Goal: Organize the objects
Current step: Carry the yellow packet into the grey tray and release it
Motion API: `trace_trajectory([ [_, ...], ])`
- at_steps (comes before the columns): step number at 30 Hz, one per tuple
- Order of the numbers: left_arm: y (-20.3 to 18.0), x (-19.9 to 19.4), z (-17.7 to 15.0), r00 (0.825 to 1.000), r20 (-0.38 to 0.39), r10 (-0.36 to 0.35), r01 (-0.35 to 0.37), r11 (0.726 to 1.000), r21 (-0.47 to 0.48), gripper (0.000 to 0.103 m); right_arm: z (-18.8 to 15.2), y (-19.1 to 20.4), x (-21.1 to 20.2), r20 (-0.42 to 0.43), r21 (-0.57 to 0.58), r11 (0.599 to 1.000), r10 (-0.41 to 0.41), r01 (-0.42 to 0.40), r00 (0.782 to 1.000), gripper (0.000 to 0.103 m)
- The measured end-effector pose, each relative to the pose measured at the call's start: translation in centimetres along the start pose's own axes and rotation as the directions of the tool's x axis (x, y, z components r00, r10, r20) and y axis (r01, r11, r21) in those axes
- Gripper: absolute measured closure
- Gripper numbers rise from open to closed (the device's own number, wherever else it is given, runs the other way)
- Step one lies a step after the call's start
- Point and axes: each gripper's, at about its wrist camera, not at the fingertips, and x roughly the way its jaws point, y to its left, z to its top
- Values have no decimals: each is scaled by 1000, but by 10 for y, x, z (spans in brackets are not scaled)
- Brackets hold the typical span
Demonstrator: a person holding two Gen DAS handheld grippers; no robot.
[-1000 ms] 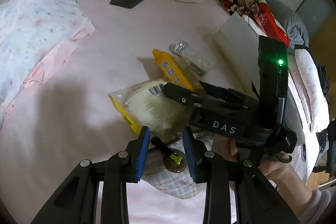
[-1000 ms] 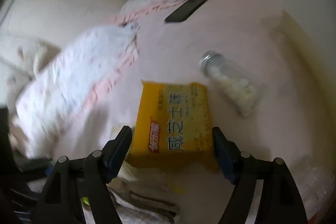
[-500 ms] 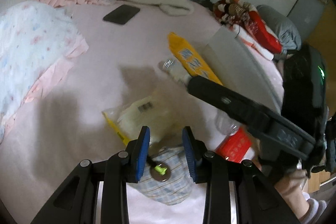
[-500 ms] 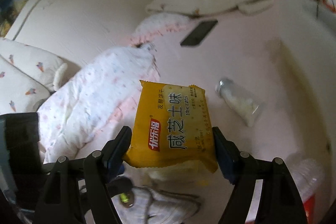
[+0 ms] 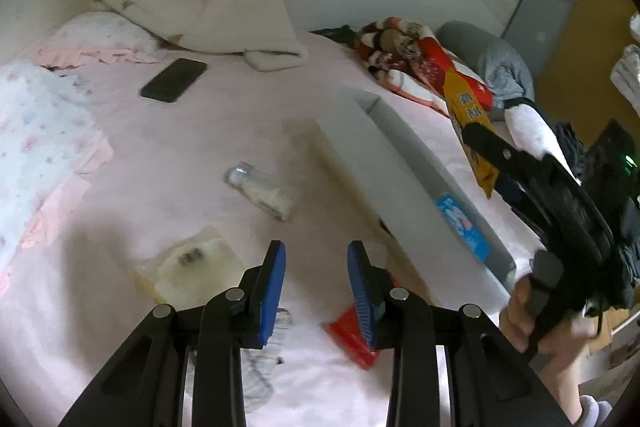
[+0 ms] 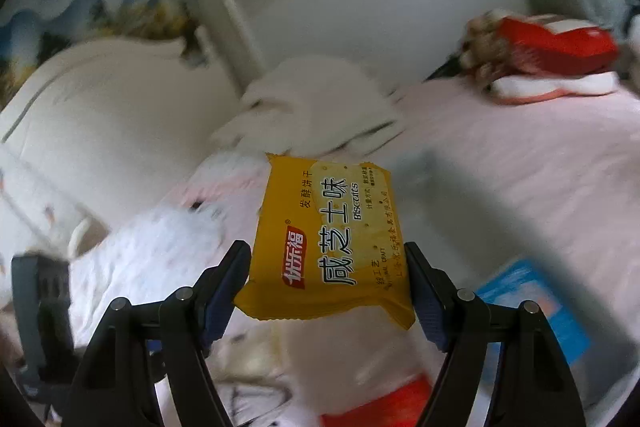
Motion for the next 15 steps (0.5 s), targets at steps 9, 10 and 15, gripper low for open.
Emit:
trace_trajectory([
  [9, -12, 16, -8, 998, -55, -22, 23, 999, 25, 72, 21, -84, 45, -96, 388, 918, 132, -85, 987, 27],
  [10, -12, 16, -10, 998, -56, -22, 24, 999, 25, 72, 22, -88, 50, -113, 394, 916, 135, -80, 984, 27],
  [15, -11, 21, -13, 998, -65, -8, 10, 1000, 24, 72, 14, -103, 80, -259, 471, 882, 123, 14, 958, 27],
])
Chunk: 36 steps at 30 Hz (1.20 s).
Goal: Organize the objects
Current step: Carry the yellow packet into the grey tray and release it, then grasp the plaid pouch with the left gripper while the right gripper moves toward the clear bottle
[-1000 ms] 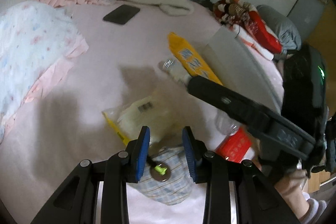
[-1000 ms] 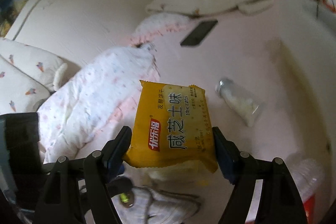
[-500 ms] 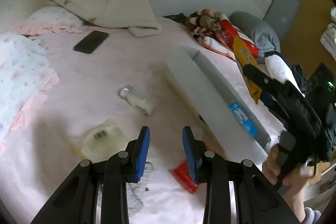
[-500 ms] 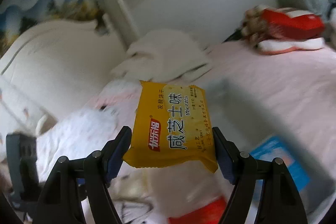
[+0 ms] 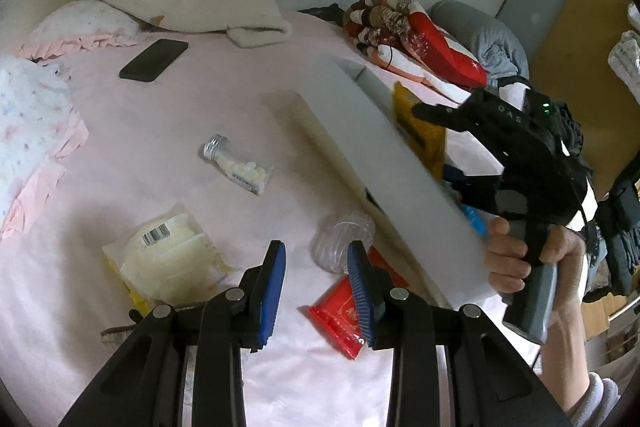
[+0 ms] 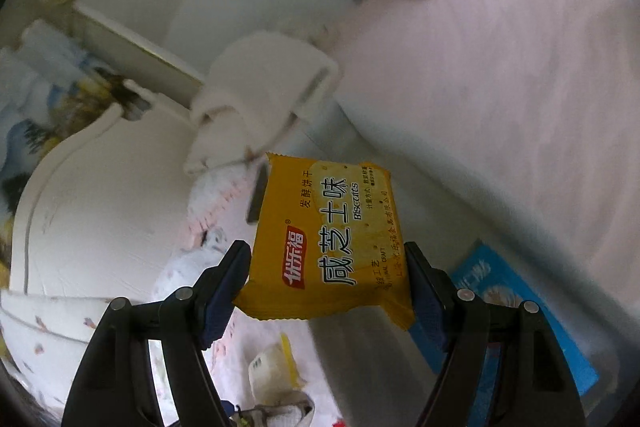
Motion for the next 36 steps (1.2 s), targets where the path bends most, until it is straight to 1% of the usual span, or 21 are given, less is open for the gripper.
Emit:
trace_trajectory([
  [2, 2, 3, -1, 1000, -8, 5, -5, 1000, -7, 72, -2, 4, -6, 18, -24, 998, -61, 61, 998, 28],
  [4, 4, 5, -2, 1000, -14, -3, 3, 1000, -21, 72, -8, 5, -12, 0, -25, 991, -132, 132, 991, 28],
  [6, 7, 7, -3, 1000, -21, -13, 12, 999, -37, 72, -14, 6, -16, -13, -35, 987, -158, 157, 987, 27],
  [9, 8, 7, -3, 1000, -22, -22, 21, 998, -52, 72, -20, 7, -20, 1, -30, 990, -138, 138, 990, 27],
  [11, 6, 6, -4, 1000, -16, -16, 15, 999, -47, 72, -21, 11, -24, 19, -38, 992, -119, 120, 993, 27],
  [12, 5, 4, -4, 1000, -12, -11, 11, 999, -40, 72, -21, 15, -26, 41, -56, 991, -117, 119, 992, 27],
  [14, 3, 2, -5, 1000, -7, -7, 7, 999, -32, 72, -23, 18, -29, 54, -77, 988, -127, 131, 990, 26],
  [17, -2, 1, -3, 1000, -3, -9, 9, 1000, -15, 72, -24, 10, -29, 20, -32, 994, -102, 102, 995, 26],
  [19, -6, 0, -2, 1000, 2, -3, 3, 1000, 6, 72, -25, 9, -32, 25, -20, 991, -130, 130, 991, 26],
  [21, -9, -2, -2, 1000, 3, 3, -3, 1000, 23, 72, -25, 16, -35, 68, -89, 976, -191, 196, 979, 26],
  [22, -11, -2, -2, 1000, 4, 7, -8, 1000, 30, 72, -26, 23, -36, 99, -140, 960, -232, 244, 968, 26],
  [23, -11, -3, -2, 1000, 6, 8, -8, 999, 33, 72, -27, 31, -38, 141, -196, 934, -276, 300, 951, 26],
  [25, -12, -6, -1, 1000, 11, -1, 0, 999, 35, 72, -32, 42, -42, 197, -270, 895, -310, 355, 930, 26],
  [26, -13, -7, 0, 1000, 14, -2, 2, 999, 34, 72, -34, 47, -44, 219, -294, 882, -314, 369, 924, 26],
  [27, -13, -8, 0, 1000, 17, -3, 2, 999, 34, 72, -36, 51, -46, 237, -311, 875, -306, 371, 922, 26],
  [28, -14, -9, 0, 1000, 20, -1, 0, 999, 34, 72, -38, 51, -49, 239, -316, 878, -294, 361, 925, 26],
  [32, -13, -10, 0, 1000, 21, 8, -8, 1000, 26, 72, -44, 58, -47, 200, -344, 900, -209, 268, 957, 26],
  [34, -13, -11, -1, 1000, 23, 10, -11, 1000, 25, 72, -53, 64, -49, 190, -377, 896, -174, 235, 966, 26],
  [36, -12, -13, -4, 1000, 24, 17, -17, 999, 31, 72, -63, 73, -48, 194, -424, 879, -148, 219, 970, 26],
])
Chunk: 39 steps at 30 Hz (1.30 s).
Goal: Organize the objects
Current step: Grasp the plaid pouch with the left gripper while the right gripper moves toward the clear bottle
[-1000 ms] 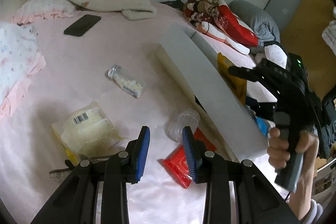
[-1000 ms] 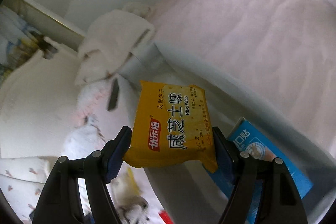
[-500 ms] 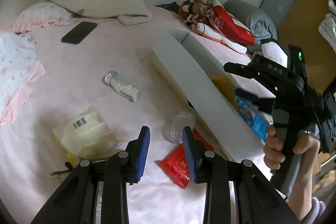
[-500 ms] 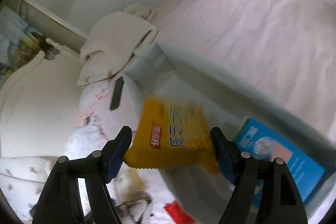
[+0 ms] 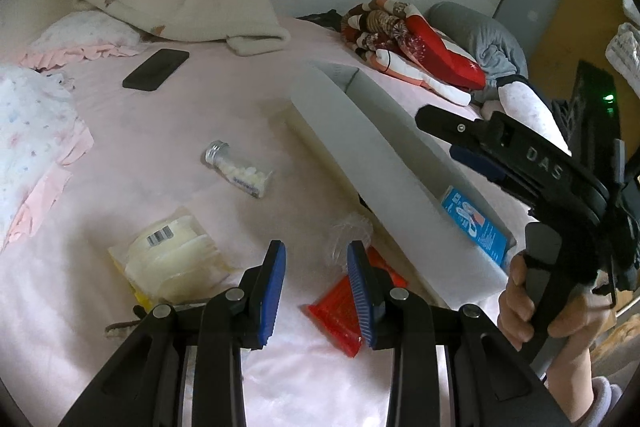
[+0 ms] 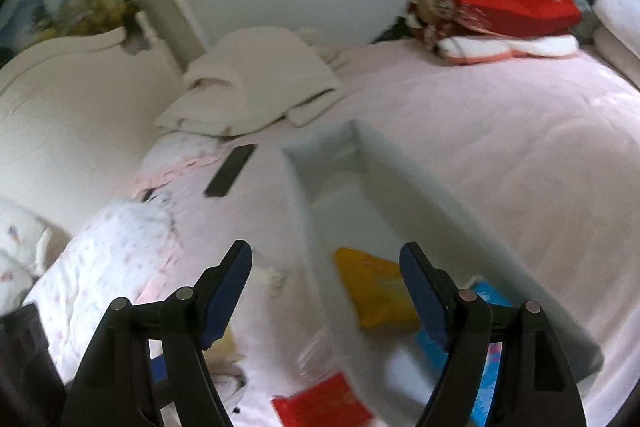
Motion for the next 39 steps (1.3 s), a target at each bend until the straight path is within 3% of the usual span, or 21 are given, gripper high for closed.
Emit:
trace_trajectory([
  [6, 10, -14, -10, 1000, 8, 21, -21, 1000, 6, 72, -21, 44, -13, 32, -163, 982, 101, -95, 994, 26],
  [10, 29, -24, -19, 999, 22, 43, -42, 999, -32, 72, -42, 62, -10, -25, -215, 967, 137, -139, 990, 26],
  [18, 66, -31, -36, 995, 5, 99, -98, 988, -120, 72, -84, 75, 28, -175, -245, 961, 86, -128, 981, 26],
  [21, 74, -28, -42, 991, -10, 136, -136, 985, -109, 72, -96, 69, 49, -218, -226, 970, 43, -93, 975, 29],
  [25, 79, -22, -51, 992, -31, 123, -126, 986, -107, 72, -107, 62, 68, -259, -209, 975, 20, -76, 966, 32],
  [30, 75, -13, -62, 987, -34, 155, -157, 986, -52, 70, -131, 66, 92, -286, -310, 950, -62, -31, 956, 32],
  [32, 77, -10, -67, 986, -41, 162, -164, 986, -40, 68, -135, 58, 91, -248, -279, 959, -19, -53, 969, 29],
  [36, 83, -11, -72, 987, -55, 151, -154, 986, -64, 68, -131, 43, 88, -256, -190, 973, 83, -135, 963, 26],
  [39, 83, -10, -74, 987, -60, 146, -150, 987, -64, 66, -131, 43, 88, -257, -177, 973, 100, -148, 961, 25],
])
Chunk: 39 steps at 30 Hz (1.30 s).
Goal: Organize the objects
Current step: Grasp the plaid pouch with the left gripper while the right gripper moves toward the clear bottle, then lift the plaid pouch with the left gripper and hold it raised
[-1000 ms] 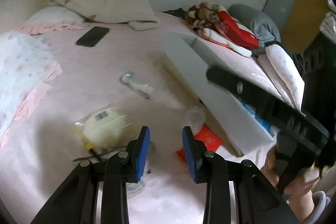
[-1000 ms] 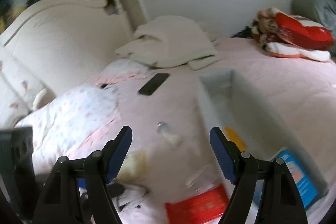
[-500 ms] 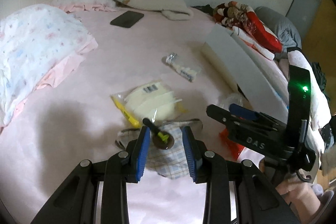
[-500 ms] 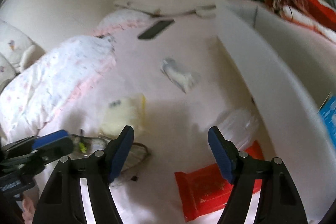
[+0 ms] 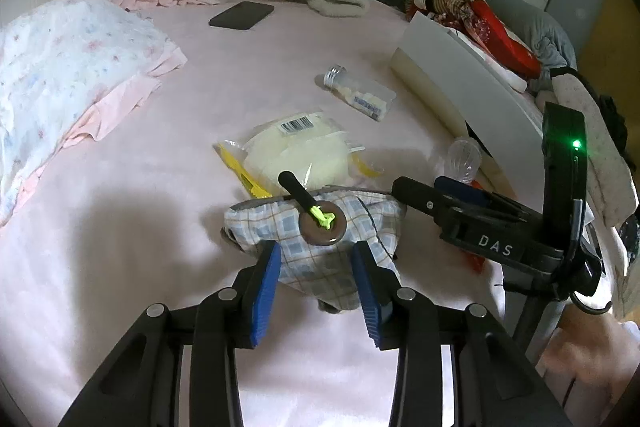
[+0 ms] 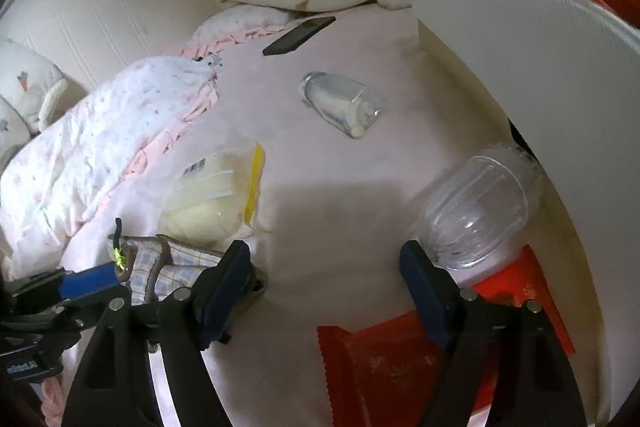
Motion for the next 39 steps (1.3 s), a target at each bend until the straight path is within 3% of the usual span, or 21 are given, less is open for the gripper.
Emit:
trace_trajectory([
  [7, -16, 8, -1, 999, 38, 31, -32, 999, 24, 43, 1, 0, 1, -4, -6, 1000, -11, 11, 1000, 25],
  [11, -21, 12, -7, 996, 68, 64, -66, 998, 24, 37, 1, 1, 1, -3, -5, 1000, -10, 10, 1000, 24],
  [13, -24, 17, -13, 995, 71, 66, -69, 997, 39, 28, 1, 2, 1, -3, -6, 1000, -9, 9, 1000, 24],
  [16, -22, 37, -23, 997, 5, 78, -78, 997, 26, 26, 2, 3, 2, -2, -5, 1000, -8, 8, 1000, 24],
  [18, -28, 33, -30, 993, 74, 97, -101, 993, 59, 25, 2, 3, 2, -4, -8, 1000, -13, 13, 1000, 24],
  [23, -31, 34, -29, 992, 59, 112, -116, 991, 71, 19, 0, 4, 1, -3, -9, 1000, -15, 15, 1000, 24],
  [26, -44, 39, -31, 982, 56, 181, -187, 974, 130, 13, 0, 5, 2, -3, -9, 1000, -16, 15, 1000, 24],
  [29, -53, 39, -33, 959, 83, 272, -283, 945, 162, 3, -1, 4, 2, -1, -8, 1000, -14, 14, 1000, 24],
  [34, -34, 36, -29, 983, 47, 180, -183, 979, 87, 1, -1, 4, 2, -1, -8, 1000, -14, 14, 1000, 24],
  [39, -41, 38, -30, 975, 51, 214, -219, 969, 114, 0, -1, 4, 2, -1, -8, 1000, -14, 14, 1000, 24],
])
